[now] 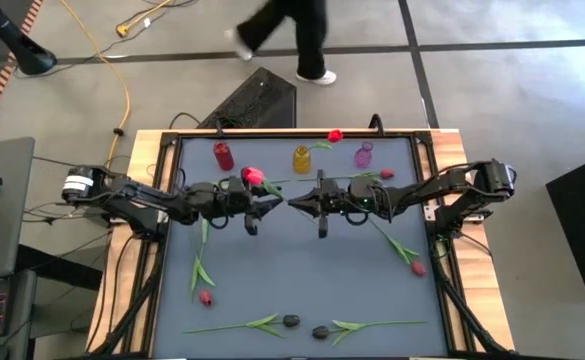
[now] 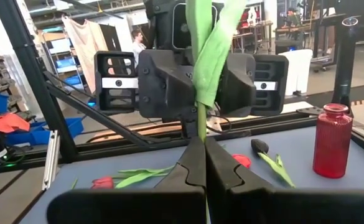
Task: Sort flowers into vase by color
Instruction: Put the right red tulip into the yellow vase
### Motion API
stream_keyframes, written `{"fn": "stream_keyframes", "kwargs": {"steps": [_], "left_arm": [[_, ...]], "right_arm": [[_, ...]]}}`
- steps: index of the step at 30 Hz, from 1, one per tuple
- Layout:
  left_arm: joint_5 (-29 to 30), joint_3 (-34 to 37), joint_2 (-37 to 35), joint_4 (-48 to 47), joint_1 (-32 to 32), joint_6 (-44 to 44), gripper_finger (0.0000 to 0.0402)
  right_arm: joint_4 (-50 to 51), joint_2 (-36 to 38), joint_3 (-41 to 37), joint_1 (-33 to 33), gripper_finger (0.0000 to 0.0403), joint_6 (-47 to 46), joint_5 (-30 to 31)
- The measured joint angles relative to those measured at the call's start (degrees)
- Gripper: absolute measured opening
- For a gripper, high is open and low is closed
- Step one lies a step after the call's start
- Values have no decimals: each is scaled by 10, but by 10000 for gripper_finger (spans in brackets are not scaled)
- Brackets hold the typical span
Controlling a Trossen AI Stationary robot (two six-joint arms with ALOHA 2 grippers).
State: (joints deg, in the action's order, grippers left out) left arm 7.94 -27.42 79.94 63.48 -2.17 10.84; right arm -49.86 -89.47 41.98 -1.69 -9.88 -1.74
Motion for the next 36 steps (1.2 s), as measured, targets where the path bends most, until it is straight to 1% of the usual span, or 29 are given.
{"fn": "stream_keyframes", "kwargs": {"steps": [5,8,10,13,19,28,30,32,36], "left_arm": [[-12,0,0,3,-3,4,155],[-22,-16,0,-2,-3,4,155],[-32,-33,0,-28,-3,-5,155],[-34,-54,0,-75,-3,-21,155],[-28,-58,0,-106,-3,-21,155],[-26,-58,0,-106,-3,-18,154],[-26,-58,0,-108,-3,-16,146],[-23,-58,0,-108,-3,-16,130],[-12,-58,0,-109,-3,-21,79]], "right_arm": [[0,0,0,0,16,7,0],[1,0,0,-1,16,7,0],[1,0,0,-1,16,8,0],[1,0,0,-3,16,8,1],[0,0,0,-3,16,9,1],[-1,0,0,-7,16,9,4],[-1,0,0,-7,17,9,4],[-1,0,0,-7,26,9,4],[-1,0,0,-7,58,9,4]]}}
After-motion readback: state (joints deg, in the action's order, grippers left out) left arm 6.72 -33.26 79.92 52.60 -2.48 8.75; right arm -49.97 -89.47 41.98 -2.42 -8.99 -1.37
